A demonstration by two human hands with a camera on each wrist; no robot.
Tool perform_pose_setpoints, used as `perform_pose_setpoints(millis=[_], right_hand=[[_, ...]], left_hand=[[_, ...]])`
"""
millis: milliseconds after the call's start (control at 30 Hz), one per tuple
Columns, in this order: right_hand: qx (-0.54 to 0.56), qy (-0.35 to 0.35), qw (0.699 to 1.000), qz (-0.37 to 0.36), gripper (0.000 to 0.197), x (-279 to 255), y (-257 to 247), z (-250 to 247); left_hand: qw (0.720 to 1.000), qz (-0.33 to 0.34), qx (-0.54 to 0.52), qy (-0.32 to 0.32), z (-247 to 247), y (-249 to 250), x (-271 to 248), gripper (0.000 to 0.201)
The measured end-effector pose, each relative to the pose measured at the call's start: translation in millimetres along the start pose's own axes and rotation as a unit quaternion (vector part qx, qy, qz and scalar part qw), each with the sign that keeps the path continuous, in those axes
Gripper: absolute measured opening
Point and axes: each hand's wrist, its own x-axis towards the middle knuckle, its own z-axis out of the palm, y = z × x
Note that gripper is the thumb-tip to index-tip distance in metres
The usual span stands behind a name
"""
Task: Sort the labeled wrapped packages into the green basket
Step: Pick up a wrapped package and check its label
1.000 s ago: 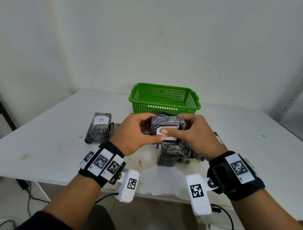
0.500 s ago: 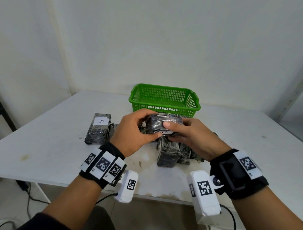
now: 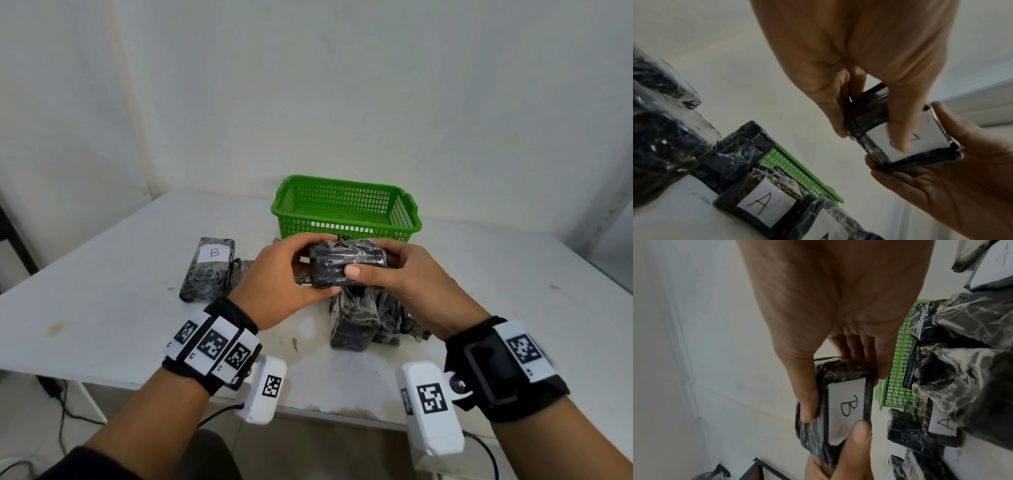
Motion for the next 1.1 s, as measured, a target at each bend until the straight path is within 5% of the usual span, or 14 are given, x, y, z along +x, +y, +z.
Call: perform_pose_setpoints(millis=[100, 467, 600, 1100], right_hand=[[-0.005, 0.014, 1.000, -0.023, 0.062, -3.4, -1.9, -1.2], [-0.032, -0.030, 0.999, -0.012, 0.066, -4.2, -1.4, -3.2], [-0.057, 0.003, 0.997, -0.051, 0.058, -8.6, -2.5, -2.9], [-0.049, -0.041, 0.997, -0.048, 0.073, -4.9, -3.6, -9.1]], left_hand=[[0.998, -0.017, -0.047, -0.036, -3.2, 1.8, -2.1, 0.091], [0.994, -0.047, -0.096, -0.038, -0.8, 4.7, -1.5, 0.071], [0.992, -0.042, -0.106, -0.052, 0.1, 6.8, -2.4, 0.076], [0.988, -0.052, -0.138, -0.047, -9.8, 7.0, 3.7, 0.078]])
